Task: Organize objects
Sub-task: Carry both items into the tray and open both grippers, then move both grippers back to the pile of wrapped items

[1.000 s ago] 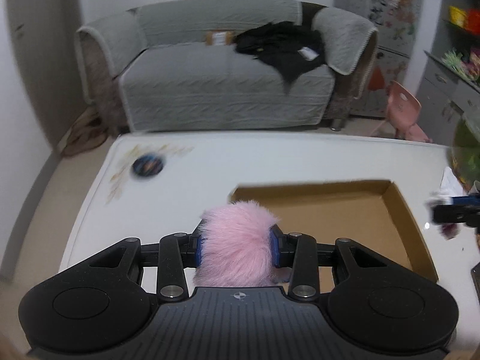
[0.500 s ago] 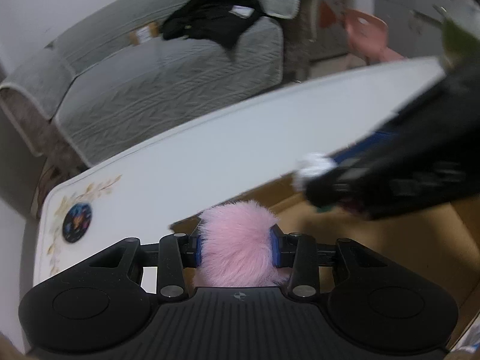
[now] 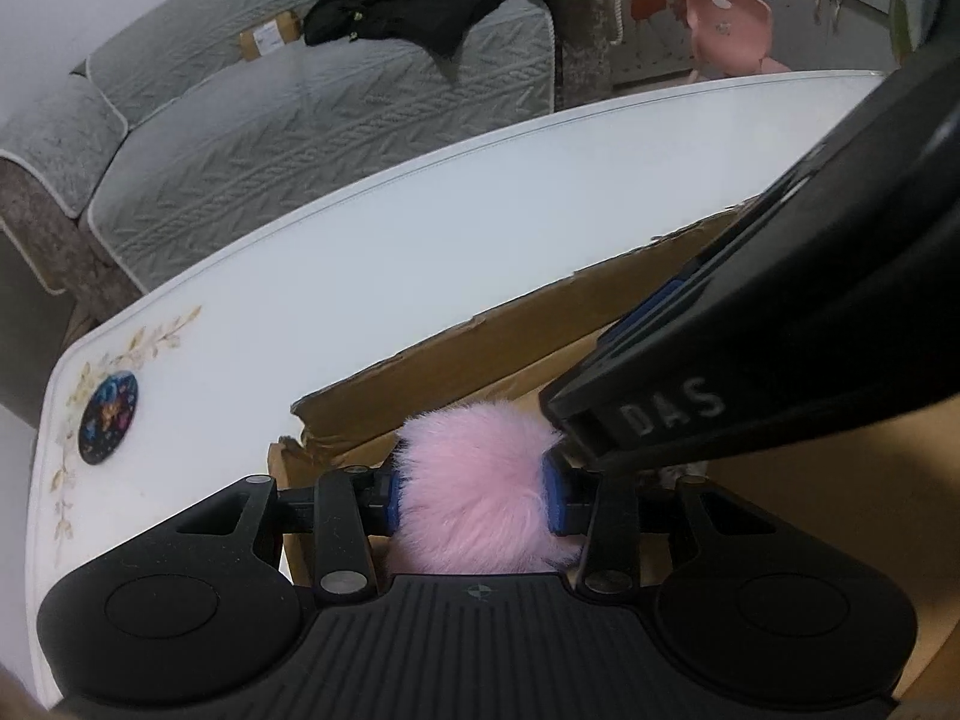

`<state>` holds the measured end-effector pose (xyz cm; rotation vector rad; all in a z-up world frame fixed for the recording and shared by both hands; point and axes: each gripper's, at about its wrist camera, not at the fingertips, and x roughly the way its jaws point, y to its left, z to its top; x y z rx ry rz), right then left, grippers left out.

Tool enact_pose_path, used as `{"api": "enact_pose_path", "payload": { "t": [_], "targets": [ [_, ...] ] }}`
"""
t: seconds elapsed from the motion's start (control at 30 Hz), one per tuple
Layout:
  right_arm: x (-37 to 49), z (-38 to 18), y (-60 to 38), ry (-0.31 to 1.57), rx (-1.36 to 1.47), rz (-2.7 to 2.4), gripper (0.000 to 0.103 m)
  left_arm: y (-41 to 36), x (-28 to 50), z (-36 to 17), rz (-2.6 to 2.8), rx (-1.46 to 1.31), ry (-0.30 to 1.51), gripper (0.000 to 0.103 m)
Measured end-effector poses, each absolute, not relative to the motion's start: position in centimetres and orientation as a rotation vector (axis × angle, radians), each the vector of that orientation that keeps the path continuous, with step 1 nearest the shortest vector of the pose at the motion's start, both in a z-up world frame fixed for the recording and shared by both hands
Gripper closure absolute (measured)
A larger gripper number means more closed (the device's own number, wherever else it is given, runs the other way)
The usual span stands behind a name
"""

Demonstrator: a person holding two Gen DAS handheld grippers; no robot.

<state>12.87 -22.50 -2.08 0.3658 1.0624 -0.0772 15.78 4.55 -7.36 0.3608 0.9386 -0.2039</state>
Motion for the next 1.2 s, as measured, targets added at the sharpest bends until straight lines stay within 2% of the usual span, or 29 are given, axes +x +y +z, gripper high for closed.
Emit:
{"api": "enact_pose_path", "payload": {
  "t": [0.1,0.17,0.2,0.4,0.5,0.6,0.8,0.9,1.2],
  "targets": [
    [12.7,-2.0,-22.4,1.068,0.355,-0.081,0.075,4.5,15.8,-7.2,-0.201,0.361,0.933,0.048],
    [12.6,-1.8,-22.4,1.065,0.354,-0.079,0.075,4.4,15.8,-7.2,-0.202,0.367,0.931,0.035],
    [12.6,-1.6,-22.3,1.064,0.349,-0.08,0.074,4.4,15.7,-7.1,-0.198,0.37,0.927,0.032],
    [12.9,-1.4,-22.0,1.066,0.335,-0.082,0.073,4.1,15.5,-6.0,-0.203,0.351,0.928,0.026],
    [12.8,-1.2,-22.0,1.066,0.33,-0.084,0.068,4.3,15.3,-5.3,-0.188,0.347,0.929,0.017],
    [12.6,-0.7,-22.0,1.058,0.324,-0.087,0.057,4.7,14.9,-4.7,-0.176,0.334,0.919,0.016],
    [11.7,0.5,-21.7,1.044,0.317,-0.097,0.044,6.5,12.8,-3.1,-0.13,0.217,0.949,0.015],
    [11.2,1.2,-21.6,1.033,0.312,-0.106,0.038,7.9,11.5,-2.7,-0.092,0.145,0.959,0.008],
    [10.5,1.2,-20.9,1.061,0.298,-0.138,0.034,10.4,9.7,-1.4,0.007,0.028,1.006,0.007]
  ]
}}
